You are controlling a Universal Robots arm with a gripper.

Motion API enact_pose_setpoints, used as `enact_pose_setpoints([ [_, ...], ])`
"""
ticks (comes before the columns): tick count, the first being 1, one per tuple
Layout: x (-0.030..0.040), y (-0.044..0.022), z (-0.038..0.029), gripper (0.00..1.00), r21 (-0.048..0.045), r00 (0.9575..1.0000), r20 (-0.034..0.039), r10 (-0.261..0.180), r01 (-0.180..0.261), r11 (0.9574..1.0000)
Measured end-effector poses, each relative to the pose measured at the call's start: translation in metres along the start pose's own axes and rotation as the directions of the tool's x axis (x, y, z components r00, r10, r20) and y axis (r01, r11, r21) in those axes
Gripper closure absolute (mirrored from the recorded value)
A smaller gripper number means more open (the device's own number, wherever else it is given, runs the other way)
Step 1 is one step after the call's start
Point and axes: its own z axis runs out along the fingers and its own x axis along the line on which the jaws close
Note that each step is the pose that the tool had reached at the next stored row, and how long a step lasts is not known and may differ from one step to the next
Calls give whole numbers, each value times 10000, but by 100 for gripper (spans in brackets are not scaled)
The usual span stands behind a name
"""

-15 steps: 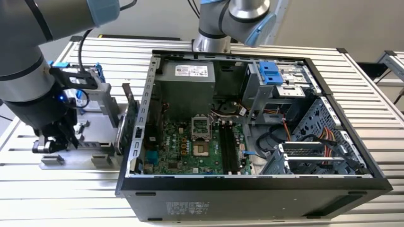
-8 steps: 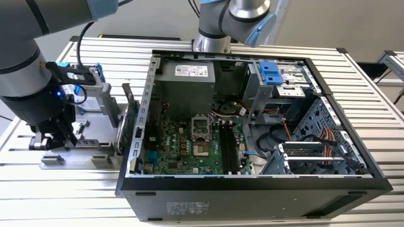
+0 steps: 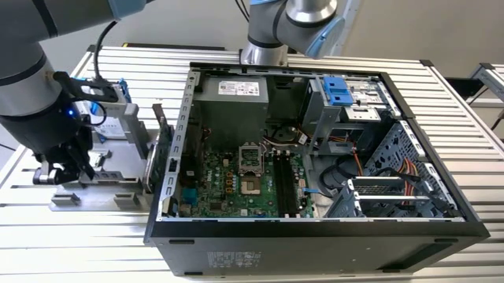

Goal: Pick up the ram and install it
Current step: 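Pick up the ram and move it above insertion slot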

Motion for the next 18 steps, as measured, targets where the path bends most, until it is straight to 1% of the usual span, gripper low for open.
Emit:
enact_pose_setpoints([
  [10, -3, 4, -107, 100, -1, 10000, 0, 2, -2, 10000],
  [18, -5, 6, -176, 100, 0, 10000, 0, 2, -2, 10000],
])
